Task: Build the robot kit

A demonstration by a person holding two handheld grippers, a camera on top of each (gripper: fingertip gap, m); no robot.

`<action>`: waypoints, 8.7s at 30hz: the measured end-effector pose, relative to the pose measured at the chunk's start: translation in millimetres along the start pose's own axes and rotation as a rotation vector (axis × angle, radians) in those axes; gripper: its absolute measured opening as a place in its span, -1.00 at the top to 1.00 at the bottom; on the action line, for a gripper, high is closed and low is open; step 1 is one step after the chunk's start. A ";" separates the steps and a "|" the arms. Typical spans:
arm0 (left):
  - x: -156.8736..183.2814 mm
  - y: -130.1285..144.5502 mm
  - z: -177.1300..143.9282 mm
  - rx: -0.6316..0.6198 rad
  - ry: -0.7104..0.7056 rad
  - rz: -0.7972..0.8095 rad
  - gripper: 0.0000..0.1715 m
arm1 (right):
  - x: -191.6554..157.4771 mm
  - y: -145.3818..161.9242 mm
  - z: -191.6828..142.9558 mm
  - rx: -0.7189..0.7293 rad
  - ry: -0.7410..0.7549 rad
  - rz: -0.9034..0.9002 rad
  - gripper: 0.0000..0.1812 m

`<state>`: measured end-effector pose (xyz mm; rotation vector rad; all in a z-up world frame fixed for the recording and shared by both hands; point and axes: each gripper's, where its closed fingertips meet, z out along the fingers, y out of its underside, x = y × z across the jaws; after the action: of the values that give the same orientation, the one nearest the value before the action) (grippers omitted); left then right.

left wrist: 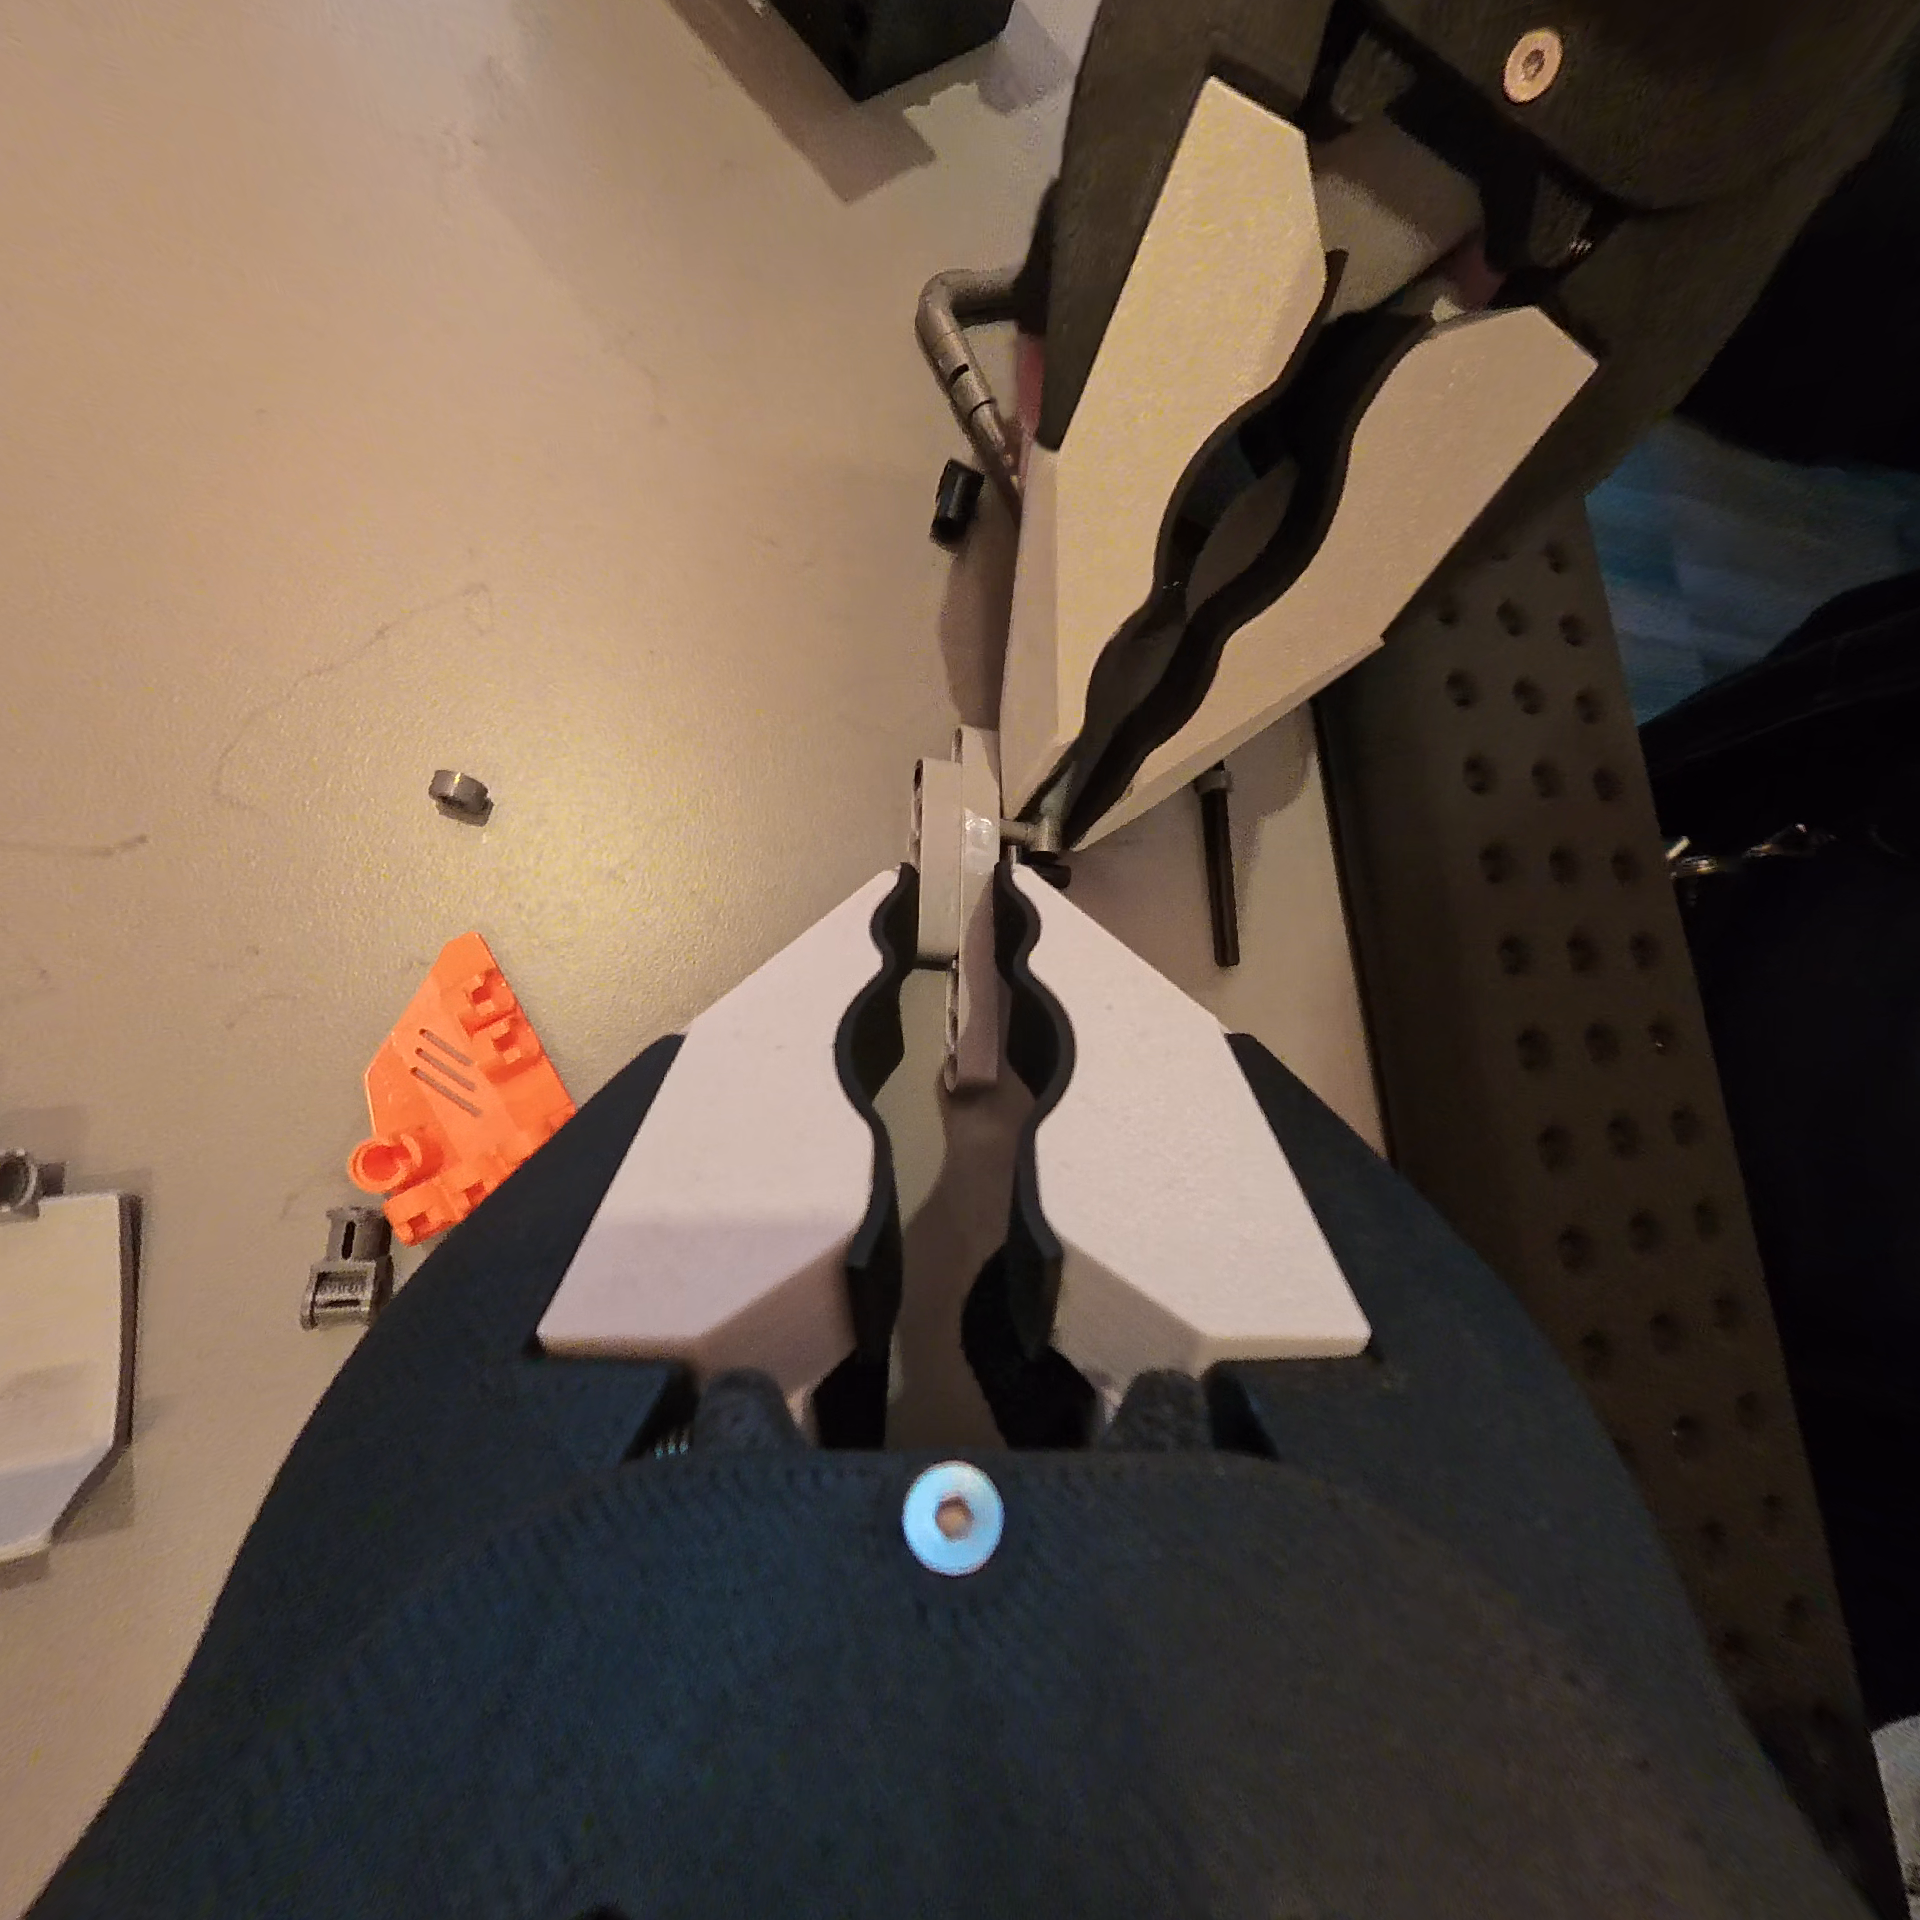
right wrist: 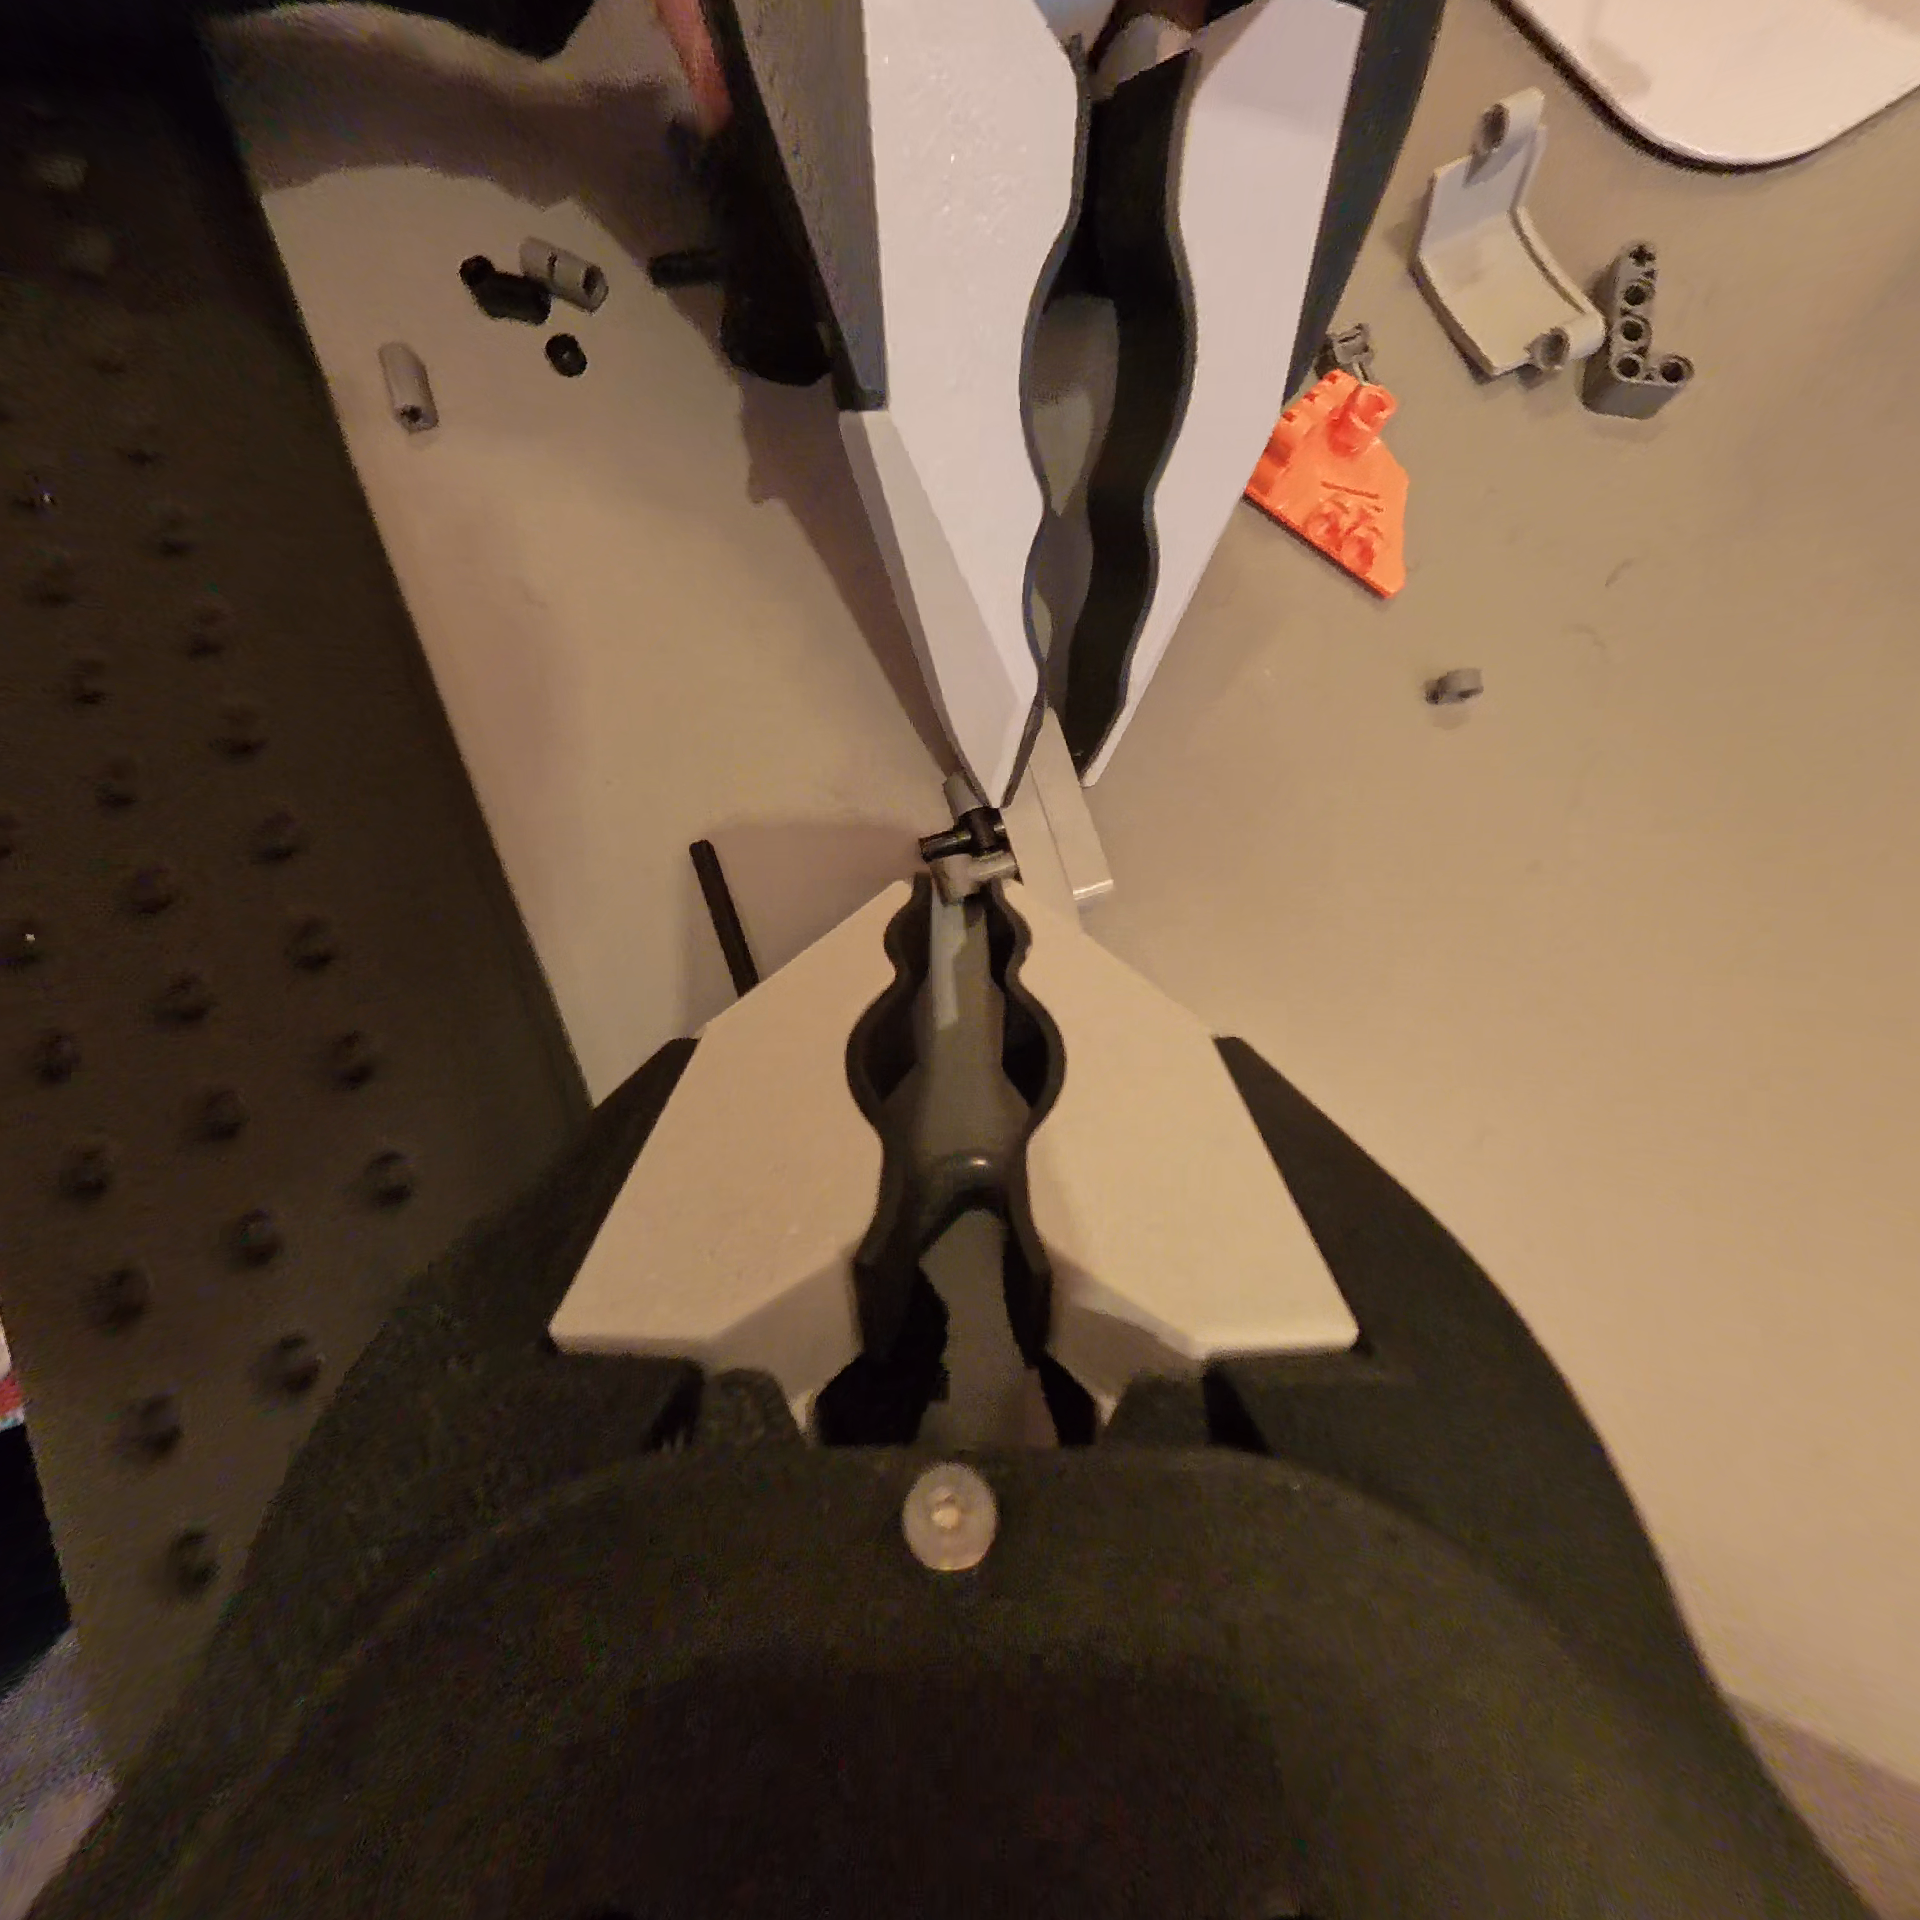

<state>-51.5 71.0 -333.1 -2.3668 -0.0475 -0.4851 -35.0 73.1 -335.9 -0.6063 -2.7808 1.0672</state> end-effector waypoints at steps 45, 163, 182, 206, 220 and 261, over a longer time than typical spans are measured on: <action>0.6 -2.5 1.1 0.048 0.044 -0.067 0.95 | 3.7 3.7 -5.9 0.063 -0.029 -0.148 0.95; -3.5 -12.8 9.1 0.092 -0.025 -0.079 0.95 | 2.6 6.2 -4.6 -0.003 -0.074 -0.234 0.97; -2.7 -10.9 7.8 0.089 -0.023 -0.073 0.96 | 1.4 5.0 -4.5 0.000 -0.010 -0.280 0.97; -4.3 -14.4 8.0 0.095 -0.036 -0.041 1.00 | -1.9 3.3 -4.6 -0.007 -0.048 -0.257 0.93; -5.1 -10.4 1.6 0.068 -0.044 -0.032 0.94 | -1.2 1.2 -13.6 0.006 -0.007 -0.229 0.88; 10.6 -8.7 -0.4 0.046 -0.145 -0.032 0.74 | -1.8 4.7 -15.2 -0.046 0.107 -0.278 0.82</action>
<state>-43.3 76.2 -323.5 -2.3554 -0.1615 -0.3231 -28.3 85.0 -327.6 -0.2607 -2.7001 0.8882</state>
